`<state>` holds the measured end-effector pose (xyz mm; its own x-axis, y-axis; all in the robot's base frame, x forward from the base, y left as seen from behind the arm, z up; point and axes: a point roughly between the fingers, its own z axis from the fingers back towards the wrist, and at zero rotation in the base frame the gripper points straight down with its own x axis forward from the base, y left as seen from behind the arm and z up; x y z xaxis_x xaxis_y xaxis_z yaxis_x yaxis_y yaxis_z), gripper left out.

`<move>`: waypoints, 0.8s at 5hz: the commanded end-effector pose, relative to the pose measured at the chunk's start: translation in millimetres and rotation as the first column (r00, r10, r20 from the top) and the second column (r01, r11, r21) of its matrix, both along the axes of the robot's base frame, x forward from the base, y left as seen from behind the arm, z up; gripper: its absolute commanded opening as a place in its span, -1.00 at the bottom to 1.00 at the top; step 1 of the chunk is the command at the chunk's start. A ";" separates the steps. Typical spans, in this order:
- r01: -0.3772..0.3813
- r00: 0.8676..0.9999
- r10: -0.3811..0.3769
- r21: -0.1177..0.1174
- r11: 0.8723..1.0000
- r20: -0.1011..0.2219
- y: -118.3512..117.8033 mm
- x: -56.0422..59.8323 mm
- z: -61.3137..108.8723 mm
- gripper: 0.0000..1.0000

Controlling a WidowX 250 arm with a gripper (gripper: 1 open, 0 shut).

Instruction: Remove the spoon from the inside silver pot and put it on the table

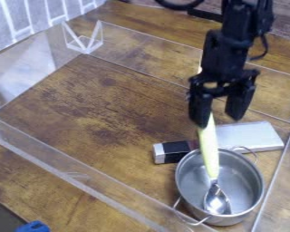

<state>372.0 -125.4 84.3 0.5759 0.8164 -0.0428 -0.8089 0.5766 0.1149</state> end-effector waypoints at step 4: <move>0.085 0.996 -0.084 -0.026 0.996 0.042 -14.8 -2.7 8.7 1.00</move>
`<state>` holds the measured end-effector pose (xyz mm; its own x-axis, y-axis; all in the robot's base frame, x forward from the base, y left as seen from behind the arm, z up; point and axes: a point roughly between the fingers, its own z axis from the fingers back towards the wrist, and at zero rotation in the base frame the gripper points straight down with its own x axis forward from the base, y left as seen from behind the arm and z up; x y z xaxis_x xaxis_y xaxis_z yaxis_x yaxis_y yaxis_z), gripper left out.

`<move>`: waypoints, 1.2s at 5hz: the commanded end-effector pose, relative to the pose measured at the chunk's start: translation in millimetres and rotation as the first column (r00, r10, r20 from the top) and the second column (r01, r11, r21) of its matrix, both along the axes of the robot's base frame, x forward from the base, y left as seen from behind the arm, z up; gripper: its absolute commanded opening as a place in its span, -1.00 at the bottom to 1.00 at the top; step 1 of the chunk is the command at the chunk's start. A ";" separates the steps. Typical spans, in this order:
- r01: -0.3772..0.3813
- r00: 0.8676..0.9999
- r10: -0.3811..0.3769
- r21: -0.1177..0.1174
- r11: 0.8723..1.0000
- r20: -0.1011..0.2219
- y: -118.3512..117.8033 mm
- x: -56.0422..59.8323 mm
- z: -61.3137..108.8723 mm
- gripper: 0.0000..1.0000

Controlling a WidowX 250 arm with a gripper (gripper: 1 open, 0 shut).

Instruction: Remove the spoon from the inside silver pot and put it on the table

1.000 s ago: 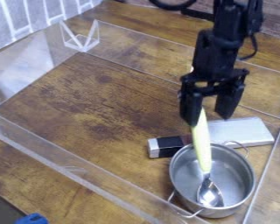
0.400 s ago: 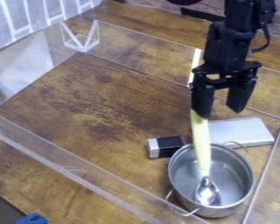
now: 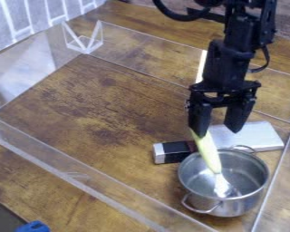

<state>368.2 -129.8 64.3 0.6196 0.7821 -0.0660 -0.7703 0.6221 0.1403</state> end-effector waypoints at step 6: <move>0.053 0.998 -0.052 -0.016 0.998 0.043 -13.9 -12.6 1.8 1.00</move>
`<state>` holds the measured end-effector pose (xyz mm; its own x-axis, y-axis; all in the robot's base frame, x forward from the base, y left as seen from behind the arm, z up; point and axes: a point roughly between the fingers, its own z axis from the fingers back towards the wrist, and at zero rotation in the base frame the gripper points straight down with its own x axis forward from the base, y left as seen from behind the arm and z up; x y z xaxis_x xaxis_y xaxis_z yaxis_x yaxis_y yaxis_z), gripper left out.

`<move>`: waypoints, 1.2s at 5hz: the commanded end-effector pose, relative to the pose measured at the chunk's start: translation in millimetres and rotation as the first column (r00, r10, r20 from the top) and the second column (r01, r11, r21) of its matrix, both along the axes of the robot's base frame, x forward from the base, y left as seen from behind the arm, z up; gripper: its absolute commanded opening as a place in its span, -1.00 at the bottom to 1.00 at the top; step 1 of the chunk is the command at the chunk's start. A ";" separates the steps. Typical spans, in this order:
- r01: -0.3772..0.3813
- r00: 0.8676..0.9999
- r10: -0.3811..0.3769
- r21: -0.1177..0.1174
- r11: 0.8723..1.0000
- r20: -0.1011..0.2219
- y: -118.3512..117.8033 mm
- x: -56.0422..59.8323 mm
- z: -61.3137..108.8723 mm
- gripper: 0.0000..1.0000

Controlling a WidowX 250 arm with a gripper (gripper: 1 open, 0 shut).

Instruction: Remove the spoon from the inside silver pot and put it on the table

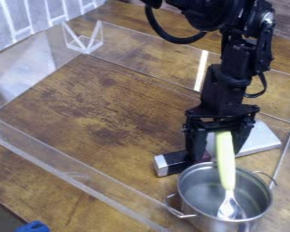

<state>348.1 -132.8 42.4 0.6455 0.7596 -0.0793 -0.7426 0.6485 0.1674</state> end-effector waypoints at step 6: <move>-0.022 0.999 0.023 -0.032 0.999 0.041 -29.5 -0.1 -22.7 -1.00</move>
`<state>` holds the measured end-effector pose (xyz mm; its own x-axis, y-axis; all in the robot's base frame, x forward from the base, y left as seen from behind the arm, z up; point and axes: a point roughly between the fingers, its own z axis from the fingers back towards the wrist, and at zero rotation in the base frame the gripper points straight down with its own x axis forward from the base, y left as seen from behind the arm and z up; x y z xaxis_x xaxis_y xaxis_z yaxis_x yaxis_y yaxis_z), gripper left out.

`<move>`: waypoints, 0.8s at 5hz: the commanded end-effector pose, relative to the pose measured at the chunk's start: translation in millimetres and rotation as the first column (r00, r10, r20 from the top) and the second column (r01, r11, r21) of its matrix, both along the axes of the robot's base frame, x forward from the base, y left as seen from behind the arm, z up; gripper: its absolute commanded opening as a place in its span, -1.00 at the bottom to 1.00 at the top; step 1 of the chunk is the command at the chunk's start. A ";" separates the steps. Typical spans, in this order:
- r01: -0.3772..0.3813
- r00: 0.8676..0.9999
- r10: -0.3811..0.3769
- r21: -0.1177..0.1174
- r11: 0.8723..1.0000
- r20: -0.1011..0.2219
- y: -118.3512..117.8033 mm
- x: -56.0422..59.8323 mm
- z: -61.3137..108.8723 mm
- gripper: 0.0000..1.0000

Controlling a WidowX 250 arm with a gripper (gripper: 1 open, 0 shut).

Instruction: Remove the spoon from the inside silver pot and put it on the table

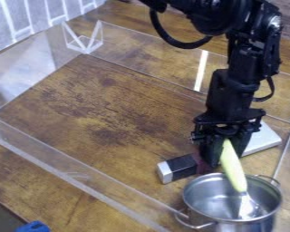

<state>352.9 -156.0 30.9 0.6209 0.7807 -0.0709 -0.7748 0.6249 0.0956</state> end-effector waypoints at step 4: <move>0.079 0.997 -0.079 0.050 0.996 0.003 -3.5 -34.3 -1.6 -1.00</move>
<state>327.2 -152.3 31.8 0.6498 0.7597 -0.0242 -0.7532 0.6478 0.1140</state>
